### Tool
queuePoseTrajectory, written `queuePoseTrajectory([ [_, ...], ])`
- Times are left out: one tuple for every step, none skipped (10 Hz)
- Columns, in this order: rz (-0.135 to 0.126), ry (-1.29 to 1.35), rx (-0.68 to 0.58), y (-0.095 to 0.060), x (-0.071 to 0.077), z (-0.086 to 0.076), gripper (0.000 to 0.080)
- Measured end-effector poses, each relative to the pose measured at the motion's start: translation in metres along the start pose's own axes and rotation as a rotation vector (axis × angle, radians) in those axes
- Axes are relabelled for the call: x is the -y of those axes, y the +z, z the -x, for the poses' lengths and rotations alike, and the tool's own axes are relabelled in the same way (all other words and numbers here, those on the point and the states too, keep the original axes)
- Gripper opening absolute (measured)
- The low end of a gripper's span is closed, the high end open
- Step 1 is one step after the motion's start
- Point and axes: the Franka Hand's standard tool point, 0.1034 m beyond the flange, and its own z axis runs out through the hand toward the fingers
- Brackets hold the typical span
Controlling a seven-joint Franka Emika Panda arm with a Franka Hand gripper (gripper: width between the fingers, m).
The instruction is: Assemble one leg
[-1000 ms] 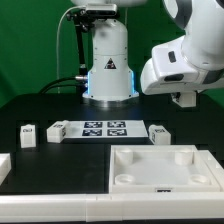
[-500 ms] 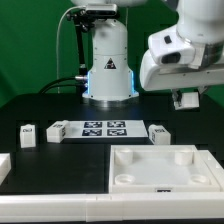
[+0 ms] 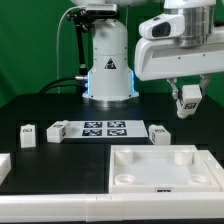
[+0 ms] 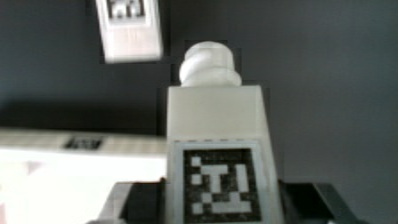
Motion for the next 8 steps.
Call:
queuePoseTrajectory([
  [-0.004,0.000,-0.045,-0.003,0.000,-0.006,0.0290],
  [-0.004,-0.003,-0.061,0.000,0.001,-0.003,0.0290],
  [-0.004,-0.002,-0.056,0.000,0.000,-0.002,0.0290],
  [-0.004,-0.002,-0.057,0.000,0.000,-0.002,0.0290],
  [-0.004,-0.002,-0.057,0.000,0.000,-0.002,0.0290],
  [-0.004,-0.001,-0.057,0.000,0.000,-0.003,0.0291],
  [-0.006,-0.032,-0.062,-0.001,-0.005,-0.017,0.0291],
  [-0.011,-0.040,-0.074,-0.002,-0.008,-0.036,0.0291],
])
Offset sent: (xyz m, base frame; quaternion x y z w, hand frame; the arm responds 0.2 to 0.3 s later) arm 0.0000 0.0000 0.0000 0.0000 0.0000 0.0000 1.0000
